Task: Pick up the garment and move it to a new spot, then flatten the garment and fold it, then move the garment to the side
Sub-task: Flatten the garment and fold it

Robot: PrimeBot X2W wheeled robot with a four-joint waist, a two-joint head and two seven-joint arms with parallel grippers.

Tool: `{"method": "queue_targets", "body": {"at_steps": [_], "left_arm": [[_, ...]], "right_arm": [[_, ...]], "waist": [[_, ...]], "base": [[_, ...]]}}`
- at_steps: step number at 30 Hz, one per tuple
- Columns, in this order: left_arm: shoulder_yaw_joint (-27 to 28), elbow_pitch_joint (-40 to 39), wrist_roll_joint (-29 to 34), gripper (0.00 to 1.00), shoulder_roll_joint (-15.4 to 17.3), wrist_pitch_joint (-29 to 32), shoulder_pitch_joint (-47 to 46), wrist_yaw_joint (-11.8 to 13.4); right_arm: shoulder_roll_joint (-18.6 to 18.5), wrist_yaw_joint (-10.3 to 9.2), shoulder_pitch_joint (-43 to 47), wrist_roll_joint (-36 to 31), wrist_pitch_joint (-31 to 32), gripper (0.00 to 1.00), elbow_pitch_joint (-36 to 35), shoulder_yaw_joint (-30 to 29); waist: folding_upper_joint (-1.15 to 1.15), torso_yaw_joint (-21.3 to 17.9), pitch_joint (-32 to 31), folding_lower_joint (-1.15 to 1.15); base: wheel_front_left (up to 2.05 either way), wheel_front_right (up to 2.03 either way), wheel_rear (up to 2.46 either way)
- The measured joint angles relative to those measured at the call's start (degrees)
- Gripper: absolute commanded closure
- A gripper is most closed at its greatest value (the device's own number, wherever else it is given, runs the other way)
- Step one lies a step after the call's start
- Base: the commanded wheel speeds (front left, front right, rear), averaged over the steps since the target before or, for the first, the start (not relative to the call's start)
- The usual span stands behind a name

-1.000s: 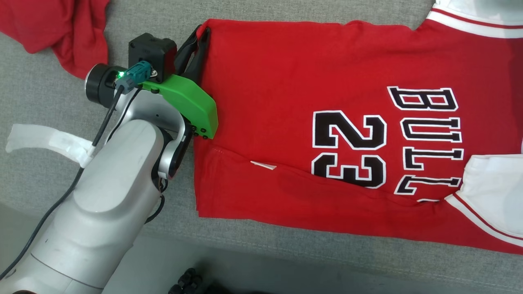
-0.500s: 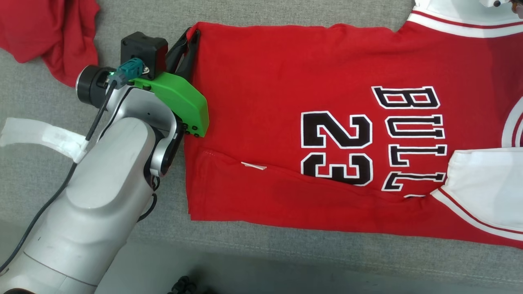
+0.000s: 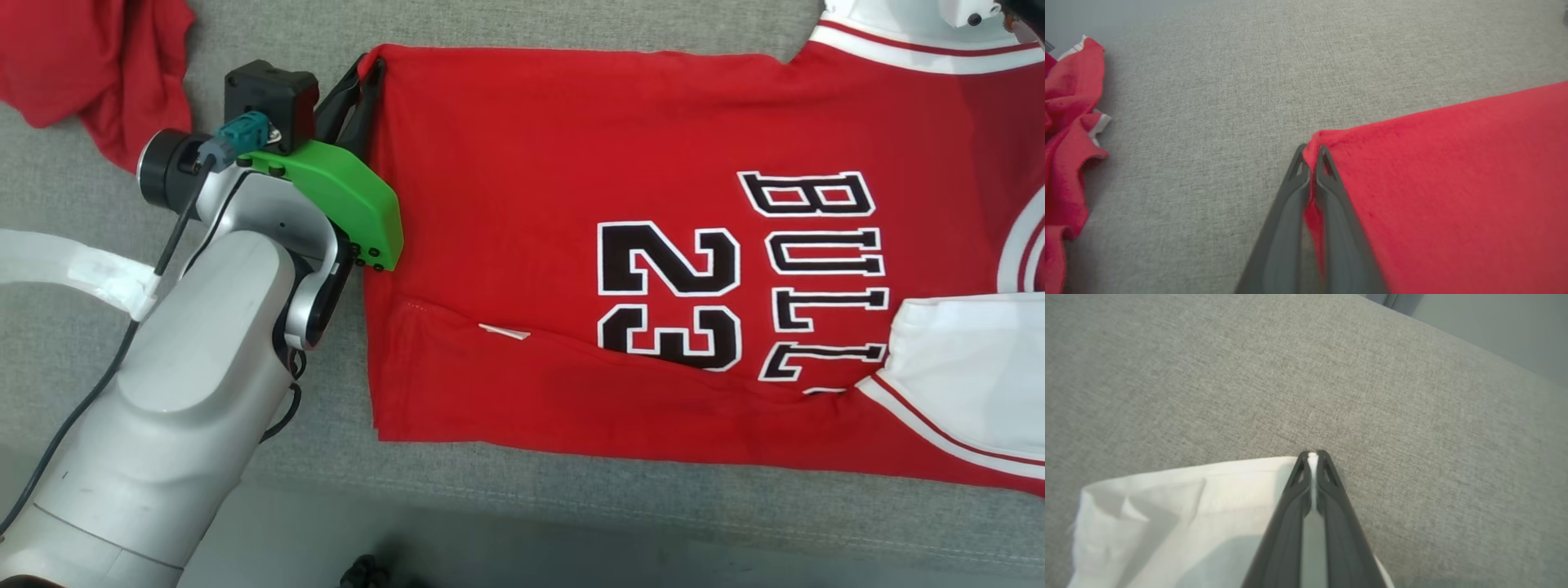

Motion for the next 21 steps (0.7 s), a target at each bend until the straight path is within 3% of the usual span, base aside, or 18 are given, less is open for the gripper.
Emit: {"method": "queue_targets", "body": {"at_steps": [13, 21], "left_arm": [[2.04, 4.54, -5.30, 1.00, 1.30, 1.67, 0.24, -3.50], [4.23, 6.79, -8.94, 1.00, 2.83, 0.01, 3.00, -6.47]], "right_arm": [[0.73, -0.01, 3.39, 4.78, -9.93, 1.00, -0.11, 0.81], [-0.90, -0.01, 8.56, 9.17, -16.23, 1.00, -4.04, 4.25]], "waist": [[0.00, -3.32, -4.43, 0.00], [0.00, -6.24, -9.04, 0.00]], "base": [[0.00, 0.00, 0.00], [0.00, 0.00, 0.00]]}}
